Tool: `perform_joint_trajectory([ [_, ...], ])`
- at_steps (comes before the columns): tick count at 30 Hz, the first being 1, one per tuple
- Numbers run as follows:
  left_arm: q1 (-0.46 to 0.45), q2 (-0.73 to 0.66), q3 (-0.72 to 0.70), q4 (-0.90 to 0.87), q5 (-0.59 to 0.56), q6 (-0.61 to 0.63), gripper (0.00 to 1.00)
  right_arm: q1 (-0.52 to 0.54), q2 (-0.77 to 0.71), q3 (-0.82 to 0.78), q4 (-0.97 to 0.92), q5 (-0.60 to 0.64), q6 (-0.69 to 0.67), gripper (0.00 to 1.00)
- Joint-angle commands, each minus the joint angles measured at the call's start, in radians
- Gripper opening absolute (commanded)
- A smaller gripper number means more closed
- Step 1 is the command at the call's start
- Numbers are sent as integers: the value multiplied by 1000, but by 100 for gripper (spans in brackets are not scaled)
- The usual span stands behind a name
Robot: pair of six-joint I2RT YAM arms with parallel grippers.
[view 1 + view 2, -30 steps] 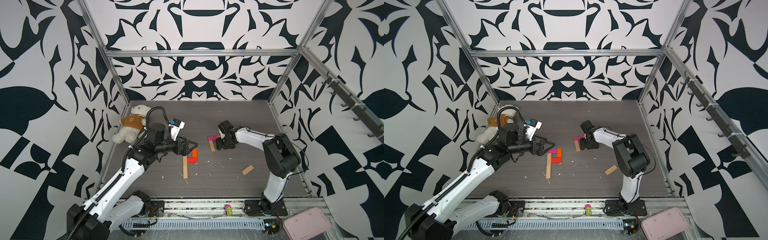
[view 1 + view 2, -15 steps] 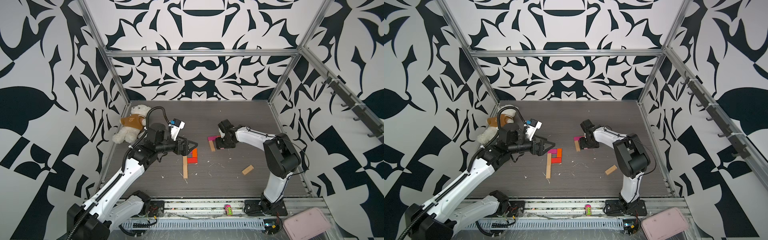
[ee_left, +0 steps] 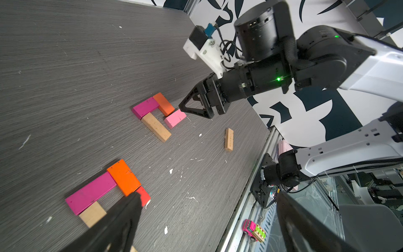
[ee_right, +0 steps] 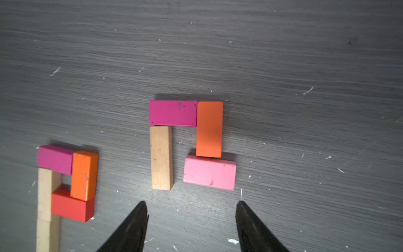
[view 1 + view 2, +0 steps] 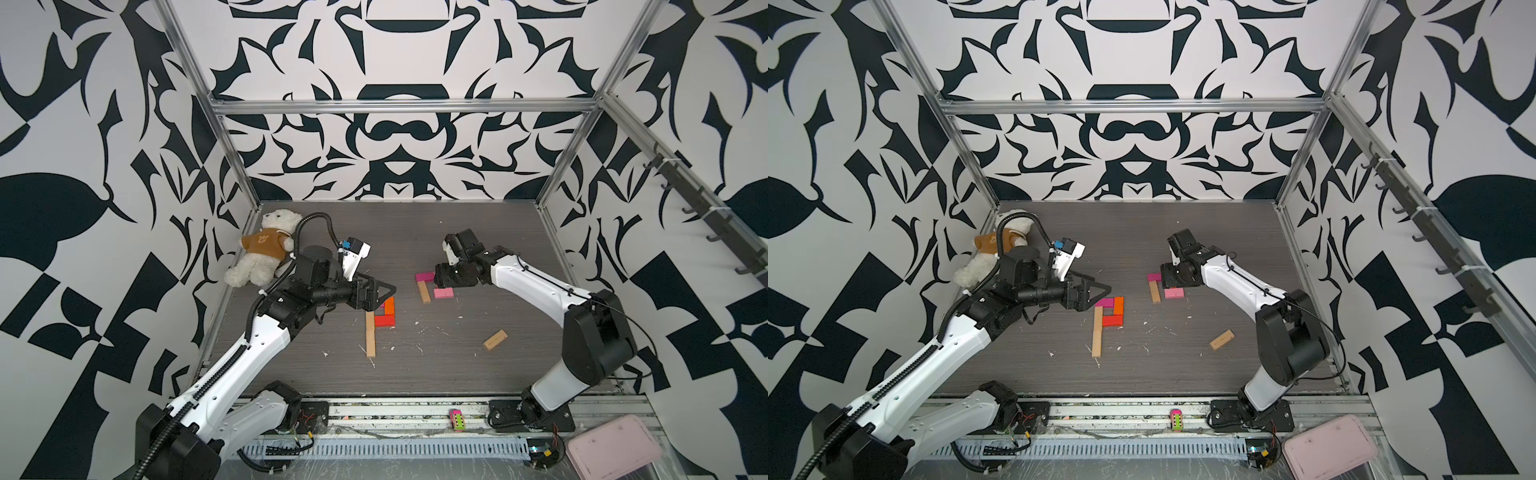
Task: Assemble the letter p with building blocks
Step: Assemble the building block at the center of the board.
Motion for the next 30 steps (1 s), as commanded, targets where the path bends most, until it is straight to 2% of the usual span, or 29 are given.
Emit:
perform_joint_trajectory([
  [1,3,6,-4,12,21,-6,99,-77,-43,-86,63,-133,36,58],
  [4,3,17,-7,17,31,-10,99,-169,-65,-183,170,-269,86,48],
  [6,3,37,-7,28,54,-21,99,-207,-72,-230,222,-322,97,45],
  [11,-1,129,11,48,116,-92,99,-261,-53,-297,329,-401,111,40],
  [13,-30,178,16,68,110,-118,99,-274,-34,-313,370,-429,126,34],
  [18,-82,298,28,130,124,-190,99,-281,11,-320,432,-464,148,30],
  [22,-106,368,82,94,125,-182,99,-281,42,-317,445,-457,159,23],
  [30,-124,467,166,33,161,-153,99,-281,69,-324,444,-445,159,21],
])
